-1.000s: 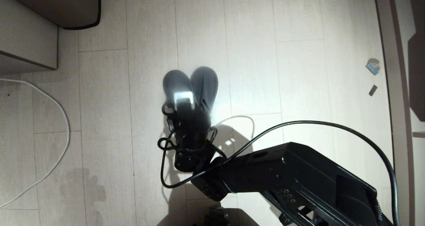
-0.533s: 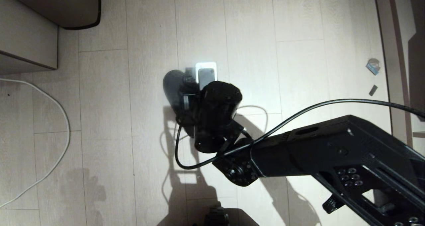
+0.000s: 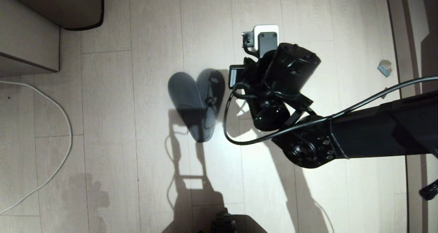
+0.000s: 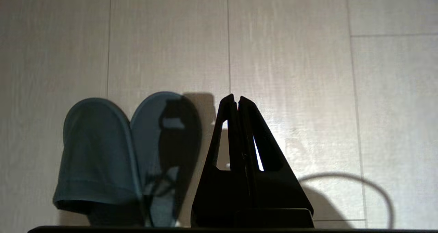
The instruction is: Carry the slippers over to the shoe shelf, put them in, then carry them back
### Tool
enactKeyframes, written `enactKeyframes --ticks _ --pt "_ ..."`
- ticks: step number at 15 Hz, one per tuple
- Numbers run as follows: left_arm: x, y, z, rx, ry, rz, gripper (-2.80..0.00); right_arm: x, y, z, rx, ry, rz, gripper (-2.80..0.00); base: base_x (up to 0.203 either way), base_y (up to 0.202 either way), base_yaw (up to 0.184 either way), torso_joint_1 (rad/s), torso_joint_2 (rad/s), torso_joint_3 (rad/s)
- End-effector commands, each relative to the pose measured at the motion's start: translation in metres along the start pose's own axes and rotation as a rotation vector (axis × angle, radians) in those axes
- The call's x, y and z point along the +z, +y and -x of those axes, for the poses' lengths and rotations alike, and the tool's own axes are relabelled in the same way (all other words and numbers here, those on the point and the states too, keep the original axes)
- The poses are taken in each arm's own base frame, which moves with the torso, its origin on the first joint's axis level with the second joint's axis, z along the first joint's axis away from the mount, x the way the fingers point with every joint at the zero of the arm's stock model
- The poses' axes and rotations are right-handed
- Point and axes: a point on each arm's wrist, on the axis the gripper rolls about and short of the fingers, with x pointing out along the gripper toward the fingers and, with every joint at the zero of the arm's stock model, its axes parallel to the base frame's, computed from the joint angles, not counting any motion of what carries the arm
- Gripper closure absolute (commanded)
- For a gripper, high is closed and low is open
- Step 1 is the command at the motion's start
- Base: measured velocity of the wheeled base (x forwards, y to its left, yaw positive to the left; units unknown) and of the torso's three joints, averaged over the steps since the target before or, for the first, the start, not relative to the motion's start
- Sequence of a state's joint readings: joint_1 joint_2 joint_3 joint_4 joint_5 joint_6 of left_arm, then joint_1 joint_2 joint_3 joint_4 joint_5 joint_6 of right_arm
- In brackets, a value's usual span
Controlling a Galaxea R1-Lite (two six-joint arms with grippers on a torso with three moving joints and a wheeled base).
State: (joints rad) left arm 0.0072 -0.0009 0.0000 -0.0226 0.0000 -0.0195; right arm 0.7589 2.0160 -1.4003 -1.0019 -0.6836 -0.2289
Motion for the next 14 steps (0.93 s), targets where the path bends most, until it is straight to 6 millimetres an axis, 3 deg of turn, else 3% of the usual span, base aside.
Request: enactKeyframes --ticks 1,4,14 --pt "-0.002 0.0 -0.001 0.001 0.008 0.001 0.0 0.038 -0.031 0.015 -0.007 -0.042 -0.021 0.0 0.0 0.0 0.0 0.0 0.0 0.0" --pt "-0.002 0.0 -0.001 0.001 0.008 0.0 0.0 0.068 -0.065 0.039 0.017 -0.024 -0.045 0.0 0.0 0.0 0.0 0.0 0.0 0.0" --pt "-0.002 0.0 -0.001 0.001 0.008 0.0 0.0 0.075 -0.198 0.137 0.038 0.073 0.012 0.0 0.0 0.0 0.0 0.0 0.0 0.0"
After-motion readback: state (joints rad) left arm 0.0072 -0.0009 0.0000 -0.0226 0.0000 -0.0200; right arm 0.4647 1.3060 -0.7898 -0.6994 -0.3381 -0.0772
